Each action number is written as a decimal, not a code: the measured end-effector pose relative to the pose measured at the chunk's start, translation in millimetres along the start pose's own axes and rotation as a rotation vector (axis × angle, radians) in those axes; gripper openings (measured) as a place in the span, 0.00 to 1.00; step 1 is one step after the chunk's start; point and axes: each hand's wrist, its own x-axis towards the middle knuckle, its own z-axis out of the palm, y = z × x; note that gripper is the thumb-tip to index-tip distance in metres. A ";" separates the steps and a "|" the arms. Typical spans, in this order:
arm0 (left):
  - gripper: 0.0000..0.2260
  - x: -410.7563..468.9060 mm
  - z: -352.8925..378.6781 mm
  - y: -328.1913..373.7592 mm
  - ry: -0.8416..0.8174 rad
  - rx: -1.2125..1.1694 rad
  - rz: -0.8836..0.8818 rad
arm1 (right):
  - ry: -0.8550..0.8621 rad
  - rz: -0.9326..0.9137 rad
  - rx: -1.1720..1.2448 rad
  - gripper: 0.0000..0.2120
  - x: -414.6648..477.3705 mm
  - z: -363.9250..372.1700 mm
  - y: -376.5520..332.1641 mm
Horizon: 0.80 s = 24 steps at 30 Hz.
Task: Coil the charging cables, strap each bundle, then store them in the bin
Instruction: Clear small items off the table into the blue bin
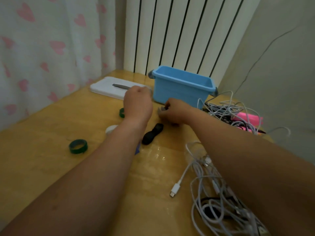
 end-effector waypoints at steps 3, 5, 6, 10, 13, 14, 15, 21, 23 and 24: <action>0.10 -16.3 0.4 3.5 -0.381 0.629 0.166 | 0.126 0.033 0.201 0.14 -19.3 -11.9 32.7; 0.10 -24.7 2.6 5.5 -0.542 0.978 0.160 | 0.189 0.091 0.354 0.16 -33.6 -14.8 48.0; 0.09 -27.9 3.1 5.7 -0.582 1.083 0.162 | 0.196 0.116 0.447 0.17 -40.5 -13.1 53.4; 0.04 -26.9 7.4 1.0 -0.537 1.041 0.217 | 0.213 0.131 0.749 0.17 -58.5 7.0 69.1; 0.03 -24.1 11.2 0.7 -0.410 0.636 0.251 | 0.247 0.060 0.795 0.19 -65.3 12.9 73.3; 0.04 -24.8 12.4 1.9 -0.393 0.426 0.208 | 0.235 0.027 0.835 0.16 -67.9 14.1 72.9; 0.05 -28.4 14.8 3.6 -0.413 0.228 0.128 | 0.212 -0.004 0.890 0.14 -70.0 14.6 72.1; 0.09 -35.8 34.7 -9.4 -0.444 -0.069 -0.032 | -0.103 -0.217 1.040 0.17 -84.6 11.1 68.5; 0.12 -33.3 35.6 -9.3 -0.422 -0.076 -0.024 | 0.020 -0.205 0.969 0.16 -83.5 12.1 67.8; 0.13 -33.5 35.9 -8.6 -0.398 -0.030 -0.009 | 0.080 -0.192 0.938 0.16 -83.1 12.4 67.3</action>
